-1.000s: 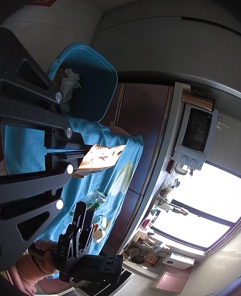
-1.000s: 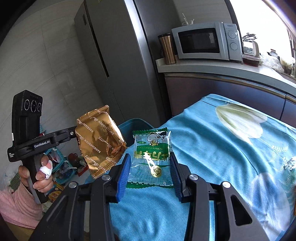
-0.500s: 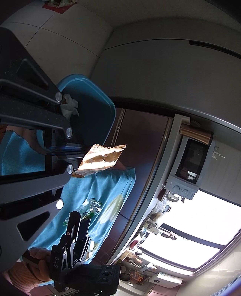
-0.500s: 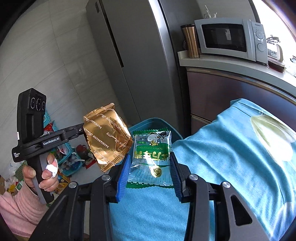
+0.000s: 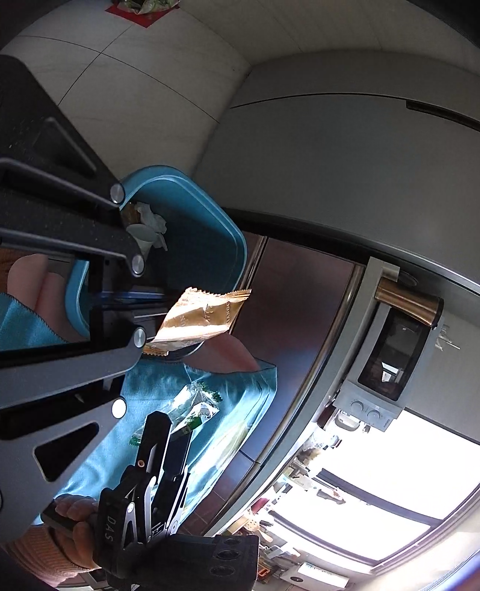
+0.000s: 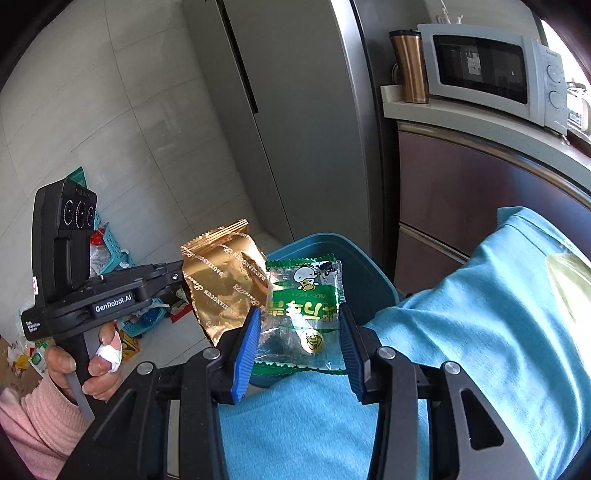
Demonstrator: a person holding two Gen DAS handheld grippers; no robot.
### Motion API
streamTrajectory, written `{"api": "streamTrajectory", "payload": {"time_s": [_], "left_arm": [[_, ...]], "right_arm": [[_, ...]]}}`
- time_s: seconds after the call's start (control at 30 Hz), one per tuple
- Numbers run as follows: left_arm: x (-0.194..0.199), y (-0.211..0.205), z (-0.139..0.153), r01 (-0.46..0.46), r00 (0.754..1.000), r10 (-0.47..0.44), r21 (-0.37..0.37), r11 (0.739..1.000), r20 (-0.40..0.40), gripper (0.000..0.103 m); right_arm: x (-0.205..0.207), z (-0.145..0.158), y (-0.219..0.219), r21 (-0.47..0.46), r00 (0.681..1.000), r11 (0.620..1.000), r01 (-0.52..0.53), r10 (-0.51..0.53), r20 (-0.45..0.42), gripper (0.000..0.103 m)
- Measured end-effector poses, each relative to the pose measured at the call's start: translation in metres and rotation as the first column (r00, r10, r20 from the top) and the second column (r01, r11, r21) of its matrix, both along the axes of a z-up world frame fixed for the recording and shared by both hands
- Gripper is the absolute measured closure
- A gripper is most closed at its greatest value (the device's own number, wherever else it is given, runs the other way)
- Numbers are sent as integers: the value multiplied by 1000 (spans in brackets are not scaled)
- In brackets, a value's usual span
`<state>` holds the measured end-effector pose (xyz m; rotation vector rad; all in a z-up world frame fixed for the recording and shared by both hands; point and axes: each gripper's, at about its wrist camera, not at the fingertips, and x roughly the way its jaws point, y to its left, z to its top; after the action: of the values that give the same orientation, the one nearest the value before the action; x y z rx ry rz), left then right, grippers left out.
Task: Collect trash
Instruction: 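Carry the snack packet and gold wrapper over the teal bin, then open both tools to drop the packet and wrapper into the bin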
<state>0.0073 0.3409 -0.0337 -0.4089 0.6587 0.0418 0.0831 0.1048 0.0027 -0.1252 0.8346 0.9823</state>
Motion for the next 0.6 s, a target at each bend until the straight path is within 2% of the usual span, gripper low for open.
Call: {"api": "streamTrajectory", "payload": {"time_s": [0.23, 0.6], "left_arm": [[14, 4, -15, -15, 999, 15, -2, 1000, -36, 101], [34, 3, -37, -23, 996, 23, 5, 1000, -87, 101]], "right_arm": [[14, -15, 25, -33, 999, 999, -8, 7, -32, 63], [34, -38, 40, -77, 995, 997, -3, -5, -95, 61]]}}
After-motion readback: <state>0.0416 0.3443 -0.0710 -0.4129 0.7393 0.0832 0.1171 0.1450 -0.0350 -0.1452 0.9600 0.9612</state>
